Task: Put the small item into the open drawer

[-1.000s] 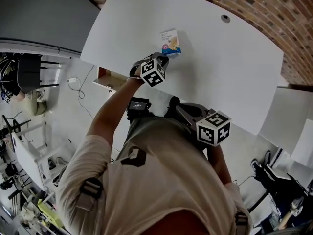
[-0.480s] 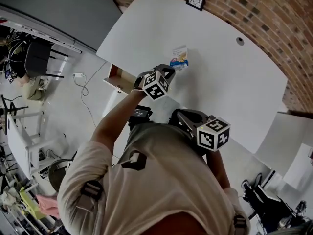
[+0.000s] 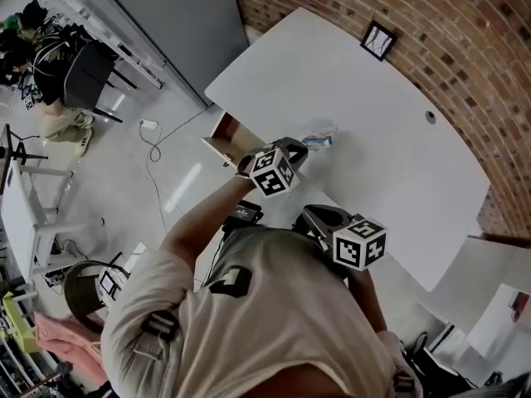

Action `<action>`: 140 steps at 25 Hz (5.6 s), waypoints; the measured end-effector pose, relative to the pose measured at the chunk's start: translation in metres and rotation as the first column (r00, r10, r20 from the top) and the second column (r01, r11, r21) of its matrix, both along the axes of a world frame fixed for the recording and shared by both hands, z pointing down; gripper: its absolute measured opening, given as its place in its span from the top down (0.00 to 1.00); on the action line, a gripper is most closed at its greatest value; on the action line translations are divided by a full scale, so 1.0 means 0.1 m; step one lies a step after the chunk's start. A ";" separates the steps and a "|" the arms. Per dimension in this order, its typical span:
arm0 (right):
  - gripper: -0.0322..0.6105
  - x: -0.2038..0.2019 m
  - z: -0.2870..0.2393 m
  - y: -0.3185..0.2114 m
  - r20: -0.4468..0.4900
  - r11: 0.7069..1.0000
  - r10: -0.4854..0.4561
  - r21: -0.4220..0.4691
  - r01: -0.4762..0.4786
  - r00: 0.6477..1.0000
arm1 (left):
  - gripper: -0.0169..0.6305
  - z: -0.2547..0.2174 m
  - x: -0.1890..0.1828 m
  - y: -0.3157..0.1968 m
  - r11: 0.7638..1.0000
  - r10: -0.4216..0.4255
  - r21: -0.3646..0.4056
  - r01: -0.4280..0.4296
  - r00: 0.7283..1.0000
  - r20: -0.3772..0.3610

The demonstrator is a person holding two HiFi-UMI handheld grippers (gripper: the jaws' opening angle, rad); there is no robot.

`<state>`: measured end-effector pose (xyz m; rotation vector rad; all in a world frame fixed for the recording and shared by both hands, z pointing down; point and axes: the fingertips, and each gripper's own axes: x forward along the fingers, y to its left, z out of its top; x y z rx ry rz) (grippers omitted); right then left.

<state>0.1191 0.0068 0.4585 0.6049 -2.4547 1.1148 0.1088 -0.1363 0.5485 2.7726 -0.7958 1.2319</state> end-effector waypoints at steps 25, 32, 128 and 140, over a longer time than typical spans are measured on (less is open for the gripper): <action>0.95 -2.28 -0.28 0.82 -0.043 0.958 -0.250 0.136 0.253 0.967 | 0.97 -0.66 -2.42 1.30 0.966 -0.226 0.086 0.242 0.960 -0.163; 0.95 -2.70 -0.41 1.01 -0.051 0.938 -0.305 0.154 0.309 0.951 | 0.97 -0.81 -2.83 1.61 0.944 -0.308 0.040 0.327 0.920 -0.244; 0.95 -2.15 -0.16 -0.47 0.098 0.989 -0.145 0.009 0.144 0.985 | 0.97 0.21 -2.77 0.29 0.922 -0.349 -0.202 0.332 0.935 -0.057; 0.95 -1.80 0.08 -0.49 0.002 0.996 -0.067 -0.058 0.067 0.998 | 0.97 0.71 -2.69 0.41 0.923 -0.292 -0.272 0.273 0.956 -0.030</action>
